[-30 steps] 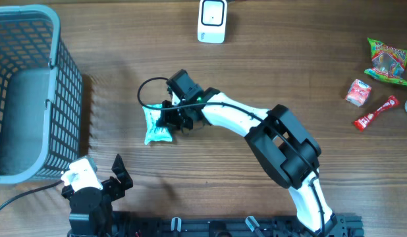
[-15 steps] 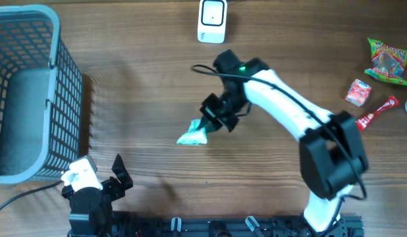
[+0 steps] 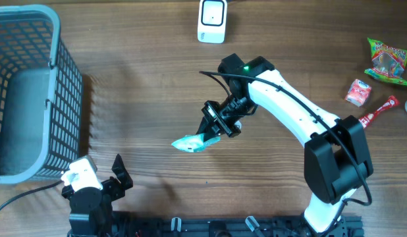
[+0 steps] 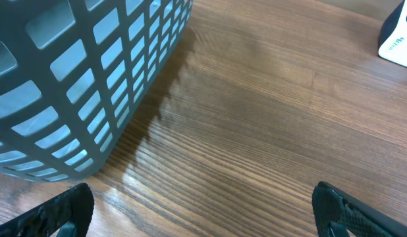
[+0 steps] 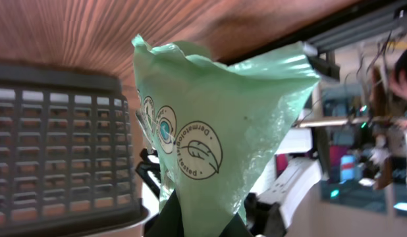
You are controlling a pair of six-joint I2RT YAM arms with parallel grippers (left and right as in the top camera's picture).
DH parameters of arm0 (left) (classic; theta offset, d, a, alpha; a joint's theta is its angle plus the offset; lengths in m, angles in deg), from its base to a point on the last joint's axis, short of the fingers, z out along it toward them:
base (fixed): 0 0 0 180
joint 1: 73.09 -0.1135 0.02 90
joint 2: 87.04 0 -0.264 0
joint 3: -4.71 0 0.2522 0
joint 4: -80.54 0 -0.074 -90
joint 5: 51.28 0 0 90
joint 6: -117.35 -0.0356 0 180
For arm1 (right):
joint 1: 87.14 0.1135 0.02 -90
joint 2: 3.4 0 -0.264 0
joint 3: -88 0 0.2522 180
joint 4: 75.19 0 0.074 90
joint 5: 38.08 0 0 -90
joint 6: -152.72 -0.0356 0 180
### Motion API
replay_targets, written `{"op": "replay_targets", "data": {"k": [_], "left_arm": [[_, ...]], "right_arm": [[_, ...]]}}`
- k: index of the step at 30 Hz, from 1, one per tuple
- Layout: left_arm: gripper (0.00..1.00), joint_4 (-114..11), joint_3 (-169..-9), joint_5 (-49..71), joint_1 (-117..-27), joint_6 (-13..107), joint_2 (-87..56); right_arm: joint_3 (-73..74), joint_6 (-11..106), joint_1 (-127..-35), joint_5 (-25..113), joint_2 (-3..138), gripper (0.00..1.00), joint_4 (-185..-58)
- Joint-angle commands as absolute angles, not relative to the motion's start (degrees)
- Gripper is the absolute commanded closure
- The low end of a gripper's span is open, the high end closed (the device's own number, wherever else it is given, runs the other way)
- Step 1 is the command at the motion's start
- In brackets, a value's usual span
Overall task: Scan the item barcode
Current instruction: 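Lift wipes pack and raise it toward the scanner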
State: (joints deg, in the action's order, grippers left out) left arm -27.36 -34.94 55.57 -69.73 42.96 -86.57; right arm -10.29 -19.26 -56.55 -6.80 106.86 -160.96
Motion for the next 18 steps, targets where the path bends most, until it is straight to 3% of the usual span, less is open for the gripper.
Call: {"op": "replay_targets", "data": {"k": [1,9,14,18], "left_arm": [[0.0,-27.4,-34.76,56.16,-69.95,43.25,-86.74],[0.0,-27.4,-34.76,56.16,-69.95,43.25,-86.74],[0.0,-27.42,-34.76,56.16,-69.95,43.25,-86.74],[0.0,-27.4,-34.76,56.16,-69.95,43.25,-86.74]], "right_arm": [[-10.67,-30.52,-56.49,-10.06,106.64,0.96,-161.16],[-10.67,-55.65,-56.51,-6.39,106.68,0.95,-151.32],[-10.67,-55.76,-59.09,-5.69,106.97,0.96,-140.4],[-10.67,-55.76,-61.43,-6.1,106.97,0.96,-142.71]]}}
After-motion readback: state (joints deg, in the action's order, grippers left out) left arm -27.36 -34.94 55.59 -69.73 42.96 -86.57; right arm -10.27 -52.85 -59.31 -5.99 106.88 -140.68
